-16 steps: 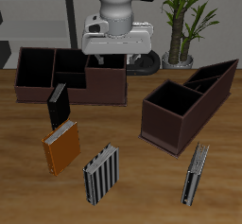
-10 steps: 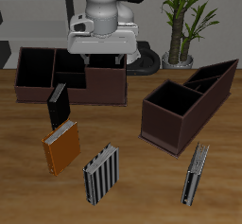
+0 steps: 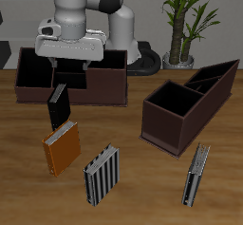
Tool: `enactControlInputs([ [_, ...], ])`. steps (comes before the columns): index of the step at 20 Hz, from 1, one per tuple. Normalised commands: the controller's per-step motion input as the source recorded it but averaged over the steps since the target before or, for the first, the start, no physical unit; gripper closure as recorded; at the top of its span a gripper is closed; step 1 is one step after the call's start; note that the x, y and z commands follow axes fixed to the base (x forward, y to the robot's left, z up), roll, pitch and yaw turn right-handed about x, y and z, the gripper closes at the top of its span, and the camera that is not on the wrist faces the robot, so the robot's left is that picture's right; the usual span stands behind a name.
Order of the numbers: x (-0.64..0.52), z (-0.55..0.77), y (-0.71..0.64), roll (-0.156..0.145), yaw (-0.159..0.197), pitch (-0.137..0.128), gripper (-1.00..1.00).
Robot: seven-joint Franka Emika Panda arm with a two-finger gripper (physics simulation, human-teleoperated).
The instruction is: Place the black book into the left desk caddy's right compartment
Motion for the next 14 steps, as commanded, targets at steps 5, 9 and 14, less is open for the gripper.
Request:
enactControlInputs([
  [5, -0.03, -0.31, -0.32, -0.023, -0.008, 0.007, -1.0],
  [9, 0.02, -0.34, -0.15, -0.02, -0.026, 0.031, -1.0],
  [14, -0.03, -0.21, 0.01, -0.008, -0.016, 0.012, -1.0],
])
